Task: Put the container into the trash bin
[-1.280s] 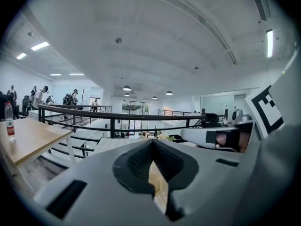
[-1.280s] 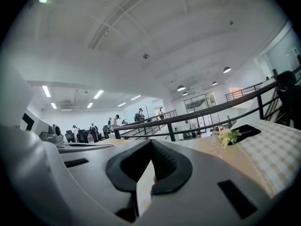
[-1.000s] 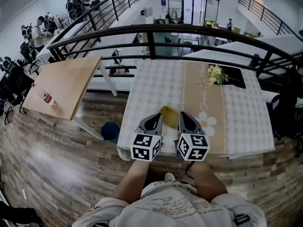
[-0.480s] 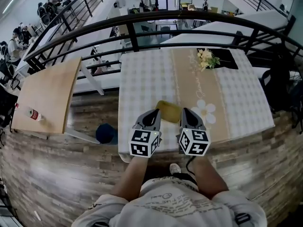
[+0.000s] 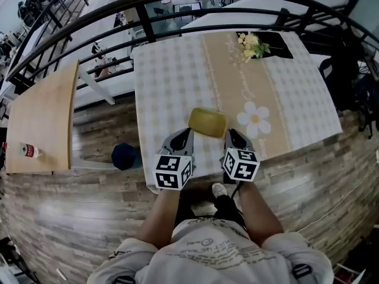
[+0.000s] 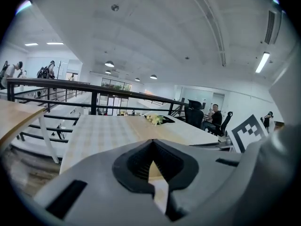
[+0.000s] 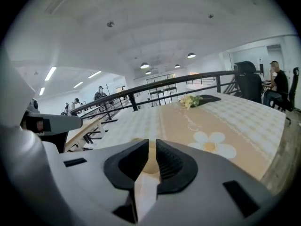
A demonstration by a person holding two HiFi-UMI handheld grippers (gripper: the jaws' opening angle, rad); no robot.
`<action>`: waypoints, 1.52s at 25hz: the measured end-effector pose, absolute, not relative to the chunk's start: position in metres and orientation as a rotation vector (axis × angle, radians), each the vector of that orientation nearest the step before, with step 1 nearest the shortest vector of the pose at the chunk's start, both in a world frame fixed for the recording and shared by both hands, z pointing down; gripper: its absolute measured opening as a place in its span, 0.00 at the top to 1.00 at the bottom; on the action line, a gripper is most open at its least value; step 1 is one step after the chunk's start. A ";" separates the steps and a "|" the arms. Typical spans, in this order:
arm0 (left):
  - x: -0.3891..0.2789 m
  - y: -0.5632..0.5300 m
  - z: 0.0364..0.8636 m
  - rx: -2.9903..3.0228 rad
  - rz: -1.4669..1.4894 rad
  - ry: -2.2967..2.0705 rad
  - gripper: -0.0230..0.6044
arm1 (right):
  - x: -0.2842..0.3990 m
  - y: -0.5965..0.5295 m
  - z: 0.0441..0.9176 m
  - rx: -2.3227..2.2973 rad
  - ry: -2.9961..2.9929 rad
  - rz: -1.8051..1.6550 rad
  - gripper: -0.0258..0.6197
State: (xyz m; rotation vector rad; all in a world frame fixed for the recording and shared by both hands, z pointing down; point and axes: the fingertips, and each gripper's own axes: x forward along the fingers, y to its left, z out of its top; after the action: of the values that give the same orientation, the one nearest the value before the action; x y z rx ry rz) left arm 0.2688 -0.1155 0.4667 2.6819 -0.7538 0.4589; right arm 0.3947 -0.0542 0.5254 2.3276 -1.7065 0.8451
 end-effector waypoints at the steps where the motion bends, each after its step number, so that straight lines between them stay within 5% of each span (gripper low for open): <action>1: 0.267 -0.117 0.473 2.672 0.469 -0.750 0.96 | 0.395 -0.056 0.536 2.320 -1.688 0.876 0.89; 9: 0.247 -0.126 0.506 2.608 0.518 -0.748 0.96 | 0.409 -0.069 0.602 2.325 -1.512 1.078 0.82; 20: 0.239 -0.141 0.516 2.581 0.524 -0.767 0.96 | 0.419 -0.084 0.653 2.235 -1.318 1.179 0.86; 23: 0.238 -0.146 0.515 2.581 0.516 -0.777 0.96 | 0.423 -0.086 0.650 2.238 -1.275 1.125 0.93; 38: 0.210 -0.163 0.493 2.559 0.426 -0.900 0.96 | 0.395 -0.124 0.592 2.239 -1.467 0.962 0.94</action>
State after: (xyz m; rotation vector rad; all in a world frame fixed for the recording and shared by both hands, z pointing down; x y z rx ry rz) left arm 0.2096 -0.1626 0.4925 2.5589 -0.9003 0.4257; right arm 0.3948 -0.1235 0.5920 2.2385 -1.4669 0.9616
